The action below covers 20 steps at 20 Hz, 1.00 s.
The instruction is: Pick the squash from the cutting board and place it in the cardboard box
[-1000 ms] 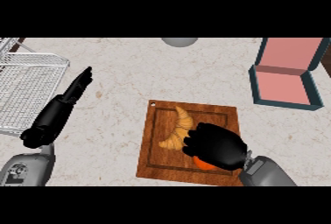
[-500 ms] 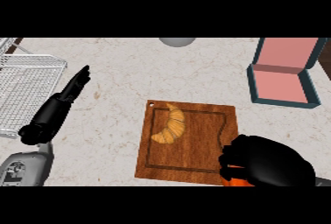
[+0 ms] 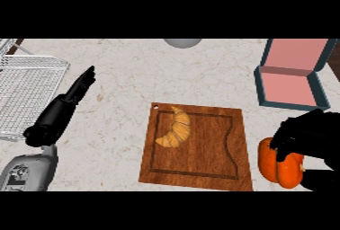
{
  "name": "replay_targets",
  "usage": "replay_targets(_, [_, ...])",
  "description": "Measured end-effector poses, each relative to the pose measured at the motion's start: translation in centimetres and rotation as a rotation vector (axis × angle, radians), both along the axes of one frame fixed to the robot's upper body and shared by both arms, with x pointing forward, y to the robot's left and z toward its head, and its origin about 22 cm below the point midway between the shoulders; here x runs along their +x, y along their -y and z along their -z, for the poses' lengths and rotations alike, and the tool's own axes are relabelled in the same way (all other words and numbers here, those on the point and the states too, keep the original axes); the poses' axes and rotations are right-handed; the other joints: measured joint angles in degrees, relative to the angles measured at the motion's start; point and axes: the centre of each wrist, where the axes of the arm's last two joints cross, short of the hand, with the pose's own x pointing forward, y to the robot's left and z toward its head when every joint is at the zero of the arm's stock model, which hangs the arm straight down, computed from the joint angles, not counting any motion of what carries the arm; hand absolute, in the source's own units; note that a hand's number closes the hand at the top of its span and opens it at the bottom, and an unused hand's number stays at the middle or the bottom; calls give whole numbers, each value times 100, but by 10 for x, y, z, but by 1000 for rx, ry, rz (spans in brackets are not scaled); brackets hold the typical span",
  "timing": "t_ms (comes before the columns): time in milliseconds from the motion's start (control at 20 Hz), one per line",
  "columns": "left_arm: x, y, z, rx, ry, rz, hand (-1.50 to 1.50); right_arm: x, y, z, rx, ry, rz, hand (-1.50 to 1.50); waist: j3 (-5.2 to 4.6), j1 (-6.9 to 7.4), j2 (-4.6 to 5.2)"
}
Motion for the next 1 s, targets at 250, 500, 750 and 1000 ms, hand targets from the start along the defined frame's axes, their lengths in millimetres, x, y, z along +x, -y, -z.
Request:
replay_targets(250, [-1, 3, -1, -3, 1, 16, 0, 26, 17, -28, 124, -45, 188, 150, -1, 75, 9])
replay_targets(500, [0, 3, -1, 2, 5, 24, 0, 68, 38, -58, 186, -82, 327, 150, 1, 127, 24])
replay_targets(750, [5, 1, 0, -3, 13, 33, 0, 111, 52, -70, 132, -75, 413, 150, 4, 178, 48])
replay_targets(1000, [6, 4, -4, 2, 17, 46, 0, 140, 73, -66, -54, -161, 462, 150, 6, 257, 80])
